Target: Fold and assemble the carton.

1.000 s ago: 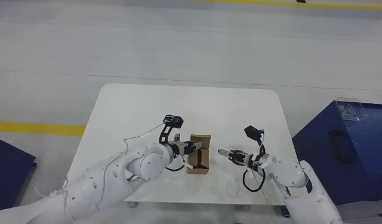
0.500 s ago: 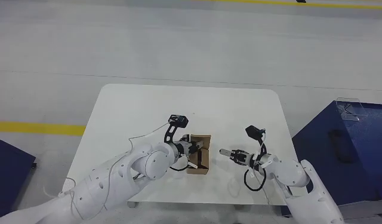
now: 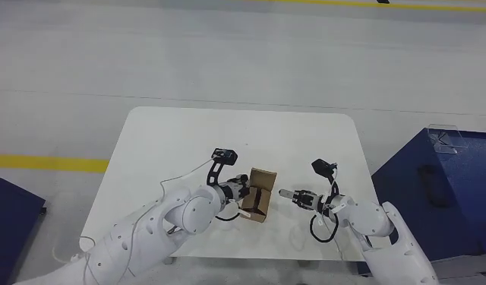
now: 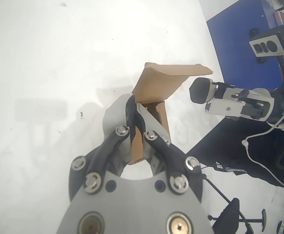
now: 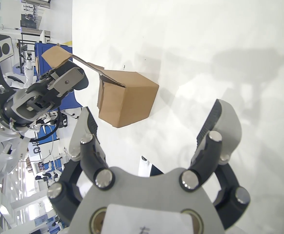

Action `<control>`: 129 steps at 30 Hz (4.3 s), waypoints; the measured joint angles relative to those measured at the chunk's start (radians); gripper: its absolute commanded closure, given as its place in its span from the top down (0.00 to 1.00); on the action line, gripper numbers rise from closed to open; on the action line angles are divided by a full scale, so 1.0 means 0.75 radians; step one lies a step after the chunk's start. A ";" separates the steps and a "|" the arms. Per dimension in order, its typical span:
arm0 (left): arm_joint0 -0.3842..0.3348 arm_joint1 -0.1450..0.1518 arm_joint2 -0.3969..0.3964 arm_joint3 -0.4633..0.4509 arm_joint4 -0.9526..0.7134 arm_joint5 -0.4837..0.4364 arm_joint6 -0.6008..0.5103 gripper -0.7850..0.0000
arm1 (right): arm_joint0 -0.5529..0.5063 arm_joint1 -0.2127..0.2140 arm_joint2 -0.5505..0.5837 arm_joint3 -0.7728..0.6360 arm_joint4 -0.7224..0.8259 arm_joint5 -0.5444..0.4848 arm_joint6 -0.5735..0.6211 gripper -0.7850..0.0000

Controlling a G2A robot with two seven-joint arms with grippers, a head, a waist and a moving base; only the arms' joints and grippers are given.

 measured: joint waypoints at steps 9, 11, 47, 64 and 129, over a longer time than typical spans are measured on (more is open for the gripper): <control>0.057 -0.005 -0.082 -0.030 -0.003 0.095 0.034 1.00 | 0.004 0.004 0.010 0.010 0.026 -0.001 0.017 1.00; 0.057 -0.005 -0.081 -0.029 -0.002 0.093 0.033 1.00 | 0.004 0.003 0.010 0.010 0.026 -0.001 0.016 1.00; 0.038 0.028 -0.217 0.127 0.417 -0.678 0.002 1.00 | -0.035 0.013 0.089 0.003 0.135 -0.094 -0.085 1.00; -0.192 -0.213 -0.027 0.620 0.359 -1.029 0.011 0.83 | -0.076 0.032 0.206 0.008 0.196 -0.090 -0.105 1.00; 0.351 -0.130 -0.569 0.162 0.570 -0.687 0.061 0.00 | 0.014 0.056 0.141 0.007 0.160 -0.007 -0.035 1.00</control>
